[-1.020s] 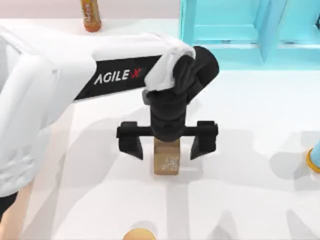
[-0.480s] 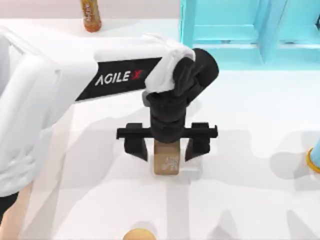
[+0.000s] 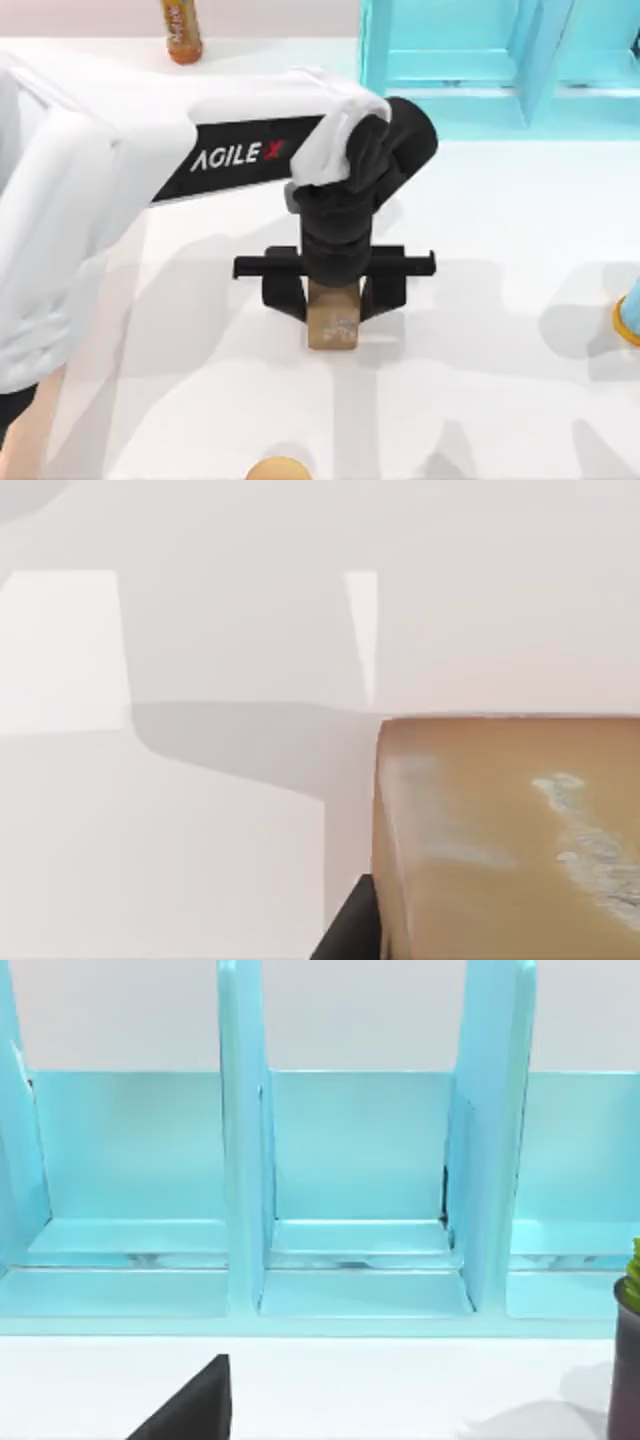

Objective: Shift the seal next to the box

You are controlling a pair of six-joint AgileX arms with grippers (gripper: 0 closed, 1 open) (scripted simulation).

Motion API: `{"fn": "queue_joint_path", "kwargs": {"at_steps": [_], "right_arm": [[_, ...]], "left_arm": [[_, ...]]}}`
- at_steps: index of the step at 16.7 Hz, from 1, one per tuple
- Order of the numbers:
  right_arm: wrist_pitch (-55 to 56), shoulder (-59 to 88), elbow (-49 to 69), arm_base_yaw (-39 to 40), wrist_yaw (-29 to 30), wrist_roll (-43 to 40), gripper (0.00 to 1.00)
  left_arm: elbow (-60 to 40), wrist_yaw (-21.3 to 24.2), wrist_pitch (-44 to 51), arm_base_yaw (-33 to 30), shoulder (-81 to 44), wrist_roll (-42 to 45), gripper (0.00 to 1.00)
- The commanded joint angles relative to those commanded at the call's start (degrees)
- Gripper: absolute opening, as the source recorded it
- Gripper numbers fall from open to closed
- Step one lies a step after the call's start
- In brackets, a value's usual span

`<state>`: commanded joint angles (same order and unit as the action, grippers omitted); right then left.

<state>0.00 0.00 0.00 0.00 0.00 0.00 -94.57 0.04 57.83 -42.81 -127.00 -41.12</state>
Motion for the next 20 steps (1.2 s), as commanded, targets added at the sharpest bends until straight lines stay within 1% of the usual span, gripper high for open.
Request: {"fn": "queue_joint_path", "kwargs": {"at_steps": [1, 10, 16, 20], "right_arm": [[0.0, 0.0, 0.0, 0.0, 0.0, 0.0, 1.00], [0.0, 0.0, 0.0, 0.0, 0.0, 0.0, 1.00], [0.0, 0.0, 0.0, 0.0, 0.0, 0.0, 1.00], [0.0, 0.0, 0.0, 0.0, 0.0, 0.0, 1.00]], "left_arm": [[0.0, 0.0, 0.0, 0.0, 0.0, 0.0, 0.00], [-0.3, 0.0, 0.2, 0.0, 0.1, 0.0, 0.00], [-6.4, 0.0, 8.9, 0.0, 2.4, -0.1, 0.00], [-7.2, 0.0, 10.0, 0.0, 2.8, 0.0, 0.00]]}}
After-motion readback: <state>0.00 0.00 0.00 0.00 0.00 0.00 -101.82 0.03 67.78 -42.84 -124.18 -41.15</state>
